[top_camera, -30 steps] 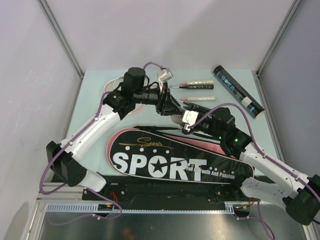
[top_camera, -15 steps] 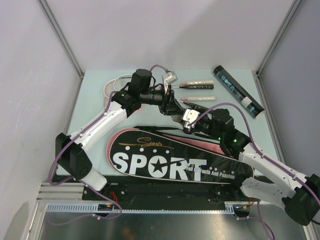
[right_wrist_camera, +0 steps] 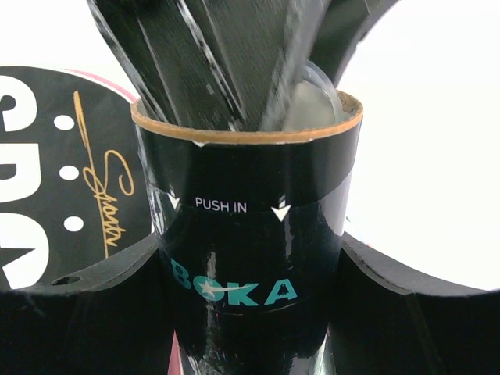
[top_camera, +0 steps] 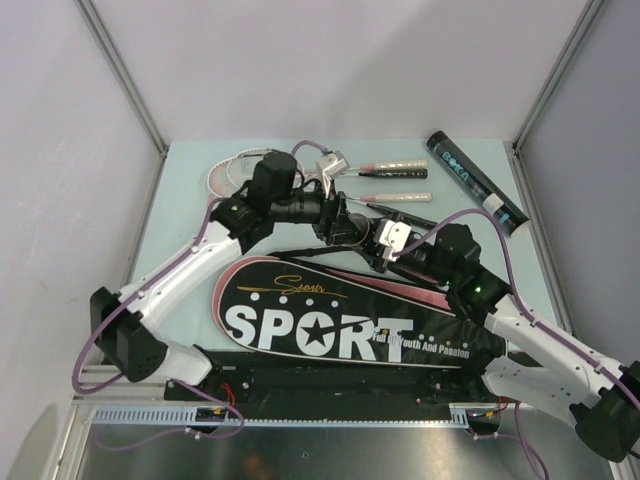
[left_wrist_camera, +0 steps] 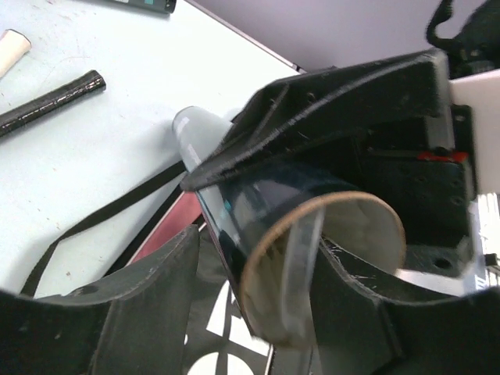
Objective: Pack up the badminton gear
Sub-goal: Close the lid on the shuttle tube.
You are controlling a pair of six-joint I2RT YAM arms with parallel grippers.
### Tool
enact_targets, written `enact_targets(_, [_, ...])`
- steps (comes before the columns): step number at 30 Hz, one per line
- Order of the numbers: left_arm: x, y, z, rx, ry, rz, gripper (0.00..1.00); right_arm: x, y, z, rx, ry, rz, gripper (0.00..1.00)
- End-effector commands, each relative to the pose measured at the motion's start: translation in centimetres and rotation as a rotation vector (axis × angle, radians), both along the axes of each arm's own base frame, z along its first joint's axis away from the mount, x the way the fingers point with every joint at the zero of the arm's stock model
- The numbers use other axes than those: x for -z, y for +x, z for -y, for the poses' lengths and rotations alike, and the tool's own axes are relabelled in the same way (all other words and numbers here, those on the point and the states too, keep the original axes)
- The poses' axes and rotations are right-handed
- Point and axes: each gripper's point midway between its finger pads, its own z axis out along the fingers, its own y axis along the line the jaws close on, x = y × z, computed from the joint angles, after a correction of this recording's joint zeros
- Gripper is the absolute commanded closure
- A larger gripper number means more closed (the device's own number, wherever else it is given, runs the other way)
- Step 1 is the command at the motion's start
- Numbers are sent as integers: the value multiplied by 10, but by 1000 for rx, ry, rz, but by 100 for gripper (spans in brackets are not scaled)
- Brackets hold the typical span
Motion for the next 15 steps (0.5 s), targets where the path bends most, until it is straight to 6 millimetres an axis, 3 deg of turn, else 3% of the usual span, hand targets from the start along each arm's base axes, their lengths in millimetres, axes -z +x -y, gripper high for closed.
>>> enact_targets(1, [-42, -19, -18, -18, -66, 36, 37, -38, 3, 12, 62, -2, 148, 89])
enact_targets(5, [-79, -26, -29, -39, -126, 115, 31, -28, 5, 11, 78, -42, 140, 89])
enact_targets(7, [-86, -26, -32, -55, -136, 134, 31, -28, 6, 10, 81, -37, 135, 89])
enact_targets(9, [-88, -27, -37, -71, -135, 152, 35, -30, 6, 9, 78, -24, 132, 89])
enact_targets(11, [-81, -21, -42, -118, -112, 177, 46, -31, 7, 7, 78, -18, 136, 89])
enact_targets(15, [-74, -18, -51, -193, -86, 203, 51, -30, 8, 7, 93, -23, 137, 89])
